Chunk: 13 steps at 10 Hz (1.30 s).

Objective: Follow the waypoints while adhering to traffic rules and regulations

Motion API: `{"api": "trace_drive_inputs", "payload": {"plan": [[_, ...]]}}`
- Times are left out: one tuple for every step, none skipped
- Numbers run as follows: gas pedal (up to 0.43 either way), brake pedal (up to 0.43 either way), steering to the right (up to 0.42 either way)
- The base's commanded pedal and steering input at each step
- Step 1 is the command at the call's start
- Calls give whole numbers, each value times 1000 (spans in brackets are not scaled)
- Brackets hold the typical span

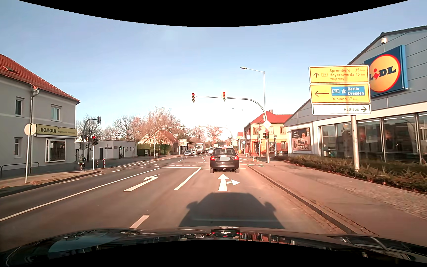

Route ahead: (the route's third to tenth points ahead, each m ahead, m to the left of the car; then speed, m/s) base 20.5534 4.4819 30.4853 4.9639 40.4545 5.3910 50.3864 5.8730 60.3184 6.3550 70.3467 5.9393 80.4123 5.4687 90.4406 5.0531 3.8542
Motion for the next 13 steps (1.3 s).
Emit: {"api": "trace_drive_inputs", "payload": {"plan": [[0,128,-6],[0,128,-6],[0,128,-7],[0,128,-9],[0,128,-9],[0,128,-9],[0,128,-9],[0,128,-9],[0,128,-9],[0,122,-9],[0,116,-9],[0,110,-9],[0,110,-9]]}}
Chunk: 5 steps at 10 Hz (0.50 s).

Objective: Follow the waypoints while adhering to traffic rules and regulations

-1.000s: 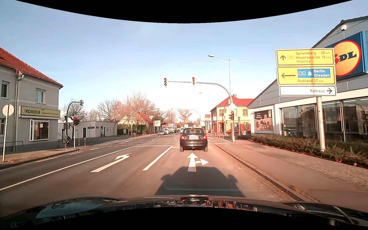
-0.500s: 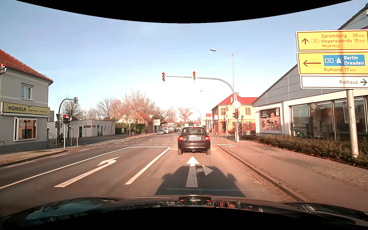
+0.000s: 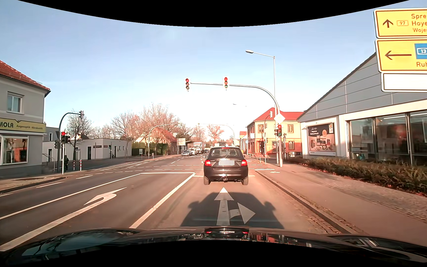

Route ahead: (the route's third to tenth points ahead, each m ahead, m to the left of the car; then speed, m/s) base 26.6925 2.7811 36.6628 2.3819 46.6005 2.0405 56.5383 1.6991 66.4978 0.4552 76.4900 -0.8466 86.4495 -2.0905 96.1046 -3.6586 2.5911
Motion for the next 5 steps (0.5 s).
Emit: {"api": "trace_drive_inputs", "payload": {"plan": [[0,110,-8],[0,110,-6],[0,116,-5],[0,116,-5],[0,116,-4]]}}
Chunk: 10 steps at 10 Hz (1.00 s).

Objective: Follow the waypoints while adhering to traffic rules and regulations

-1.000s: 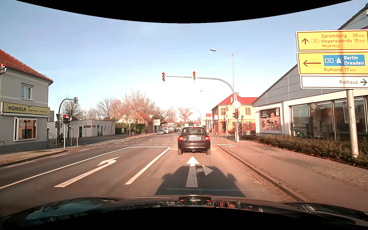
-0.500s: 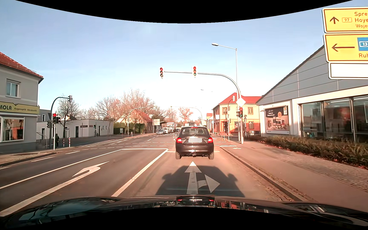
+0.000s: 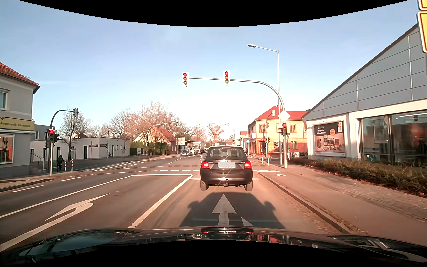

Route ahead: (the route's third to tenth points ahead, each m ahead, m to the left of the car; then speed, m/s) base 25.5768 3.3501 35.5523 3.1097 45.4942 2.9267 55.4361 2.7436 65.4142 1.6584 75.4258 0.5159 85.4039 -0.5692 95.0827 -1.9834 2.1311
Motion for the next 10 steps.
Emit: {"api": "trace_drive_inputs", "payload": {"plan": [[0,122,-4],[0,122,-4],[0,128,-4],[0,128,-4],[0,134,-4],[0,134,-4],[0,128,-4],[0,116,-4],[0,116,-3],[0,116,-1]]}}
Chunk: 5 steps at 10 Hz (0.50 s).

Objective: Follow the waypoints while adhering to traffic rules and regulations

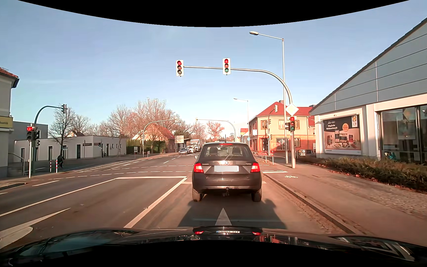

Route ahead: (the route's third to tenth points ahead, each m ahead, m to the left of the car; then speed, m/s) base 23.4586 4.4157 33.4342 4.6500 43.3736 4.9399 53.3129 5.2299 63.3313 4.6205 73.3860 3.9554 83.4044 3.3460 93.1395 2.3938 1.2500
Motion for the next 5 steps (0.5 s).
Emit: {"api": "trace_drive_inputs", "payload": {"plan": [[0,116,0],[0,116,0],[0,116,0],[0,104,0],[0,85,0]]}}
